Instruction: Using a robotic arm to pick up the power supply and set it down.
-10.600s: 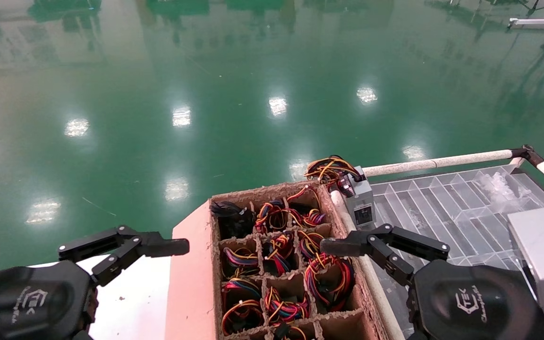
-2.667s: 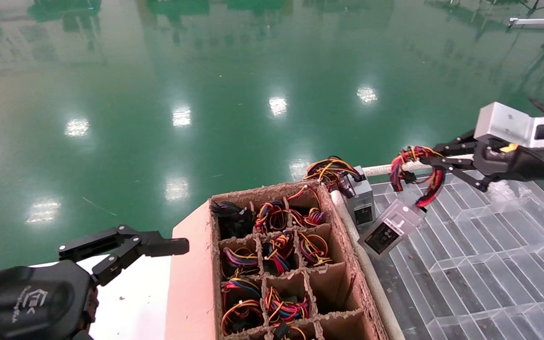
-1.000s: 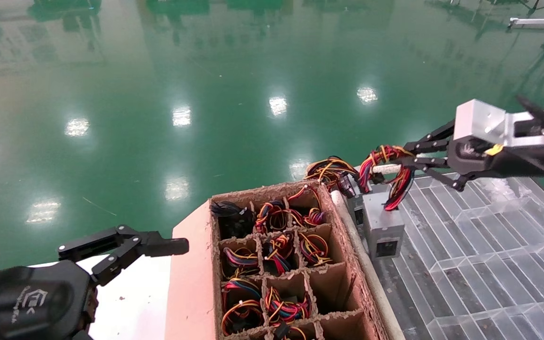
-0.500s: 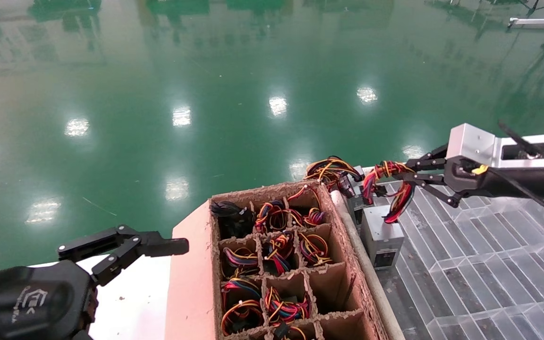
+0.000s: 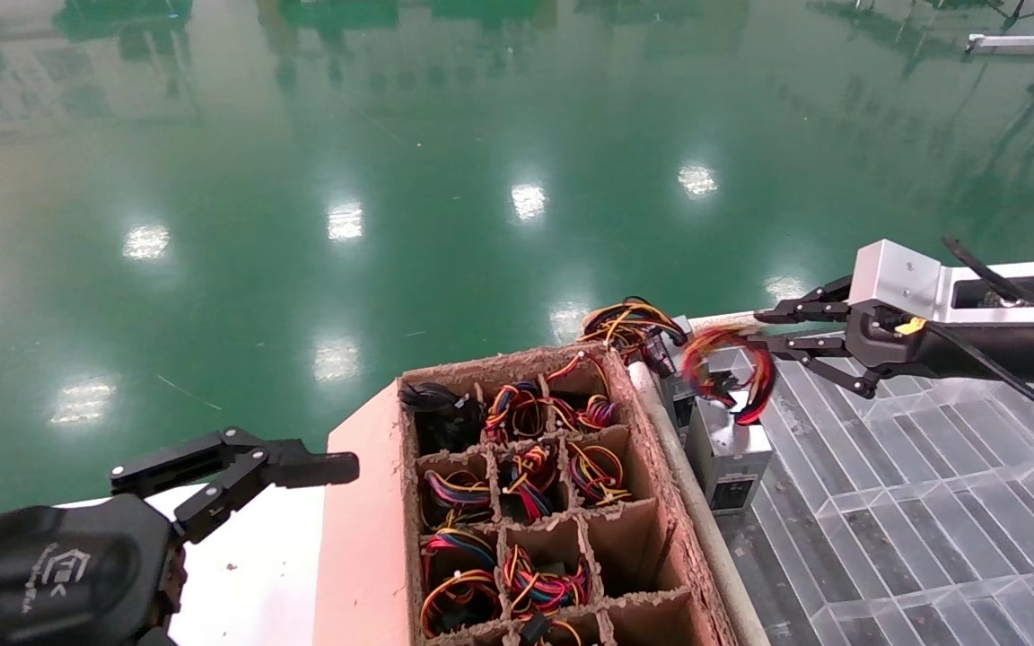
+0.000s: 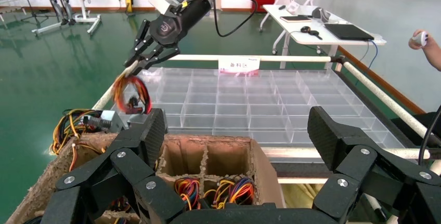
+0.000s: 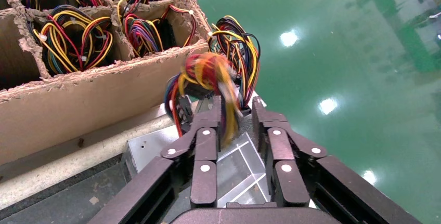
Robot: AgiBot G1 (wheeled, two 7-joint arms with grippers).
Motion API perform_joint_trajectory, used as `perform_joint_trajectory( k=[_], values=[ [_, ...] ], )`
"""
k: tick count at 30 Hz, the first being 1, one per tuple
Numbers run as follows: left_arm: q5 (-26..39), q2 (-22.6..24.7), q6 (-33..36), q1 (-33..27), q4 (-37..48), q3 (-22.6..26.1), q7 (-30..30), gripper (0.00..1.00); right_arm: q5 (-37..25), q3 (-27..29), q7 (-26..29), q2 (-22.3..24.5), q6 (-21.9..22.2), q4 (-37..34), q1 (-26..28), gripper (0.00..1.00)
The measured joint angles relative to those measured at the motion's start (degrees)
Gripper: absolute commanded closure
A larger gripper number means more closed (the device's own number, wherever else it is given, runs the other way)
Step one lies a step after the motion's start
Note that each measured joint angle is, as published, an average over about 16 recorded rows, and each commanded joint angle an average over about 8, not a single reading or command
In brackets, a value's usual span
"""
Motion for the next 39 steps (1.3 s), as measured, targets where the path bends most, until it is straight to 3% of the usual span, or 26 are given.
perform_joint_trajectory(
  k=[14,39],
  values=[
    [0.0,0.0,0.0,0.0,0.0,0.0,0.0,0.00,3.6,1.0,3.6,1.3,-0.7,5.6,-3.6,0.00],
    [0.0,0.0,0.0,0.0,0.0,0.1,0.0,0.00,23.5,6.6,23.6,8.6,-3.3,35.9,-24.6,0.00]
  ],
)
